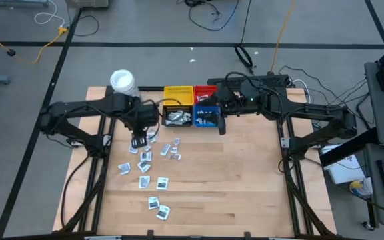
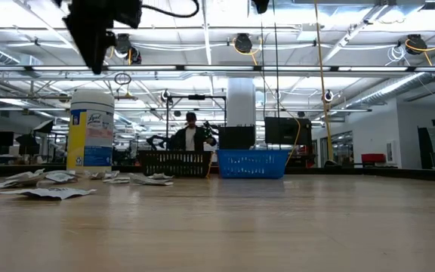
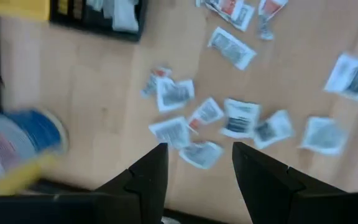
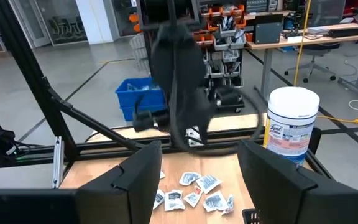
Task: Pick & Place First Aid Supplies
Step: Put the orange ointment pack into the red basket
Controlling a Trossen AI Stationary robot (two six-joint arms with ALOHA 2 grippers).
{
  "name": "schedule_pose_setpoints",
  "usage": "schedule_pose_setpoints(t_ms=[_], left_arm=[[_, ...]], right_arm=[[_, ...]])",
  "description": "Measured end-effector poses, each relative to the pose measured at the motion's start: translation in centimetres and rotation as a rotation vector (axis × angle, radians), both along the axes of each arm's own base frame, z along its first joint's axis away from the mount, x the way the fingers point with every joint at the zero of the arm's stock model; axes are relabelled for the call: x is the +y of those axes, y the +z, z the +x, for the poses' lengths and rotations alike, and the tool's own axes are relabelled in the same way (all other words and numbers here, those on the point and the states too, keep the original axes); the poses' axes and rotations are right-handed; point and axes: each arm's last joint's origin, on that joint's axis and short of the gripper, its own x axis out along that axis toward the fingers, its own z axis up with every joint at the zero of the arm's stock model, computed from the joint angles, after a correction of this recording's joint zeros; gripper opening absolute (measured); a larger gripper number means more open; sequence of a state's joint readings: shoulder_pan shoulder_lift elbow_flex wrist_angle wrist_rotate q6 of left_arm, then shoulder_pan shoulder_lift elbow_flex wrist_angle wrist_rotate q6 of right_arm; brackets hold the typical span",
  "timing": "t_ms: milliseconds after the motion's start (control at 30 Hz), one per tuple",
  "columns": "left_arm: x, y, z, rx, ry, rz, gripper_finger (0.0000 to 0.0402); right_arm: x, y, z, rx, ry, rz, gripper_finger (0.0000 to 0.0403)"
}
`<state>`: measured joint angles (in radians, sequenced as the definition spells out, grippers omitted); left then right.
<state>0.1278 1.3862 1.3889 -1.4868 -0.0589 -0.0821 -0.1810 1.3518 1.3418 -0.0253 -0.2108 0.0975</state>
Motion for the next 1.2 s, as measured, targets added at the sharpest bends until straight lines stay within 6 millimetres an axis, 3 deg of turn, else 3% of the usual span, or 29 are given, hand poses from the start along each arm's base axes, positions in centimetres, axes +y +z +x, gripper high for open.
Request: schedule_pose_setpoints(t_ms=[300,500,700,933,1200], left_arm=[[-0.2,-9.2,-0.8,0.178,-0.187,0.000,0.0184],[-0.4,-13.3,-1.3,0.153,-0.325,0.004,0.0184],[-0.4,-15.9,-2.1,0.148,-0.400,0.016,0.0184],[-0.2,-17.3,-0.6,0.121,-0.447,0.052,0.0184],[-0.6,-19.6,-0.1,0.249,-0.463,0.010,0.0184]], right_arm=[[0.2,0.1,-0.1,-0.002,0.010,-0.013,0.0210],[0.3,0.2,-0.1,-0.006,0.039,-0.029,0.0210],[0.3,0.2,-0.1,-0.007,0.040,-0.033,0.0210],[0.3,0.2,-0.1,-0.009,0.043,-0.062,0.0210],[0.3,0.2,-0.1,-0.008,0.045,-0.087,0.0210]])
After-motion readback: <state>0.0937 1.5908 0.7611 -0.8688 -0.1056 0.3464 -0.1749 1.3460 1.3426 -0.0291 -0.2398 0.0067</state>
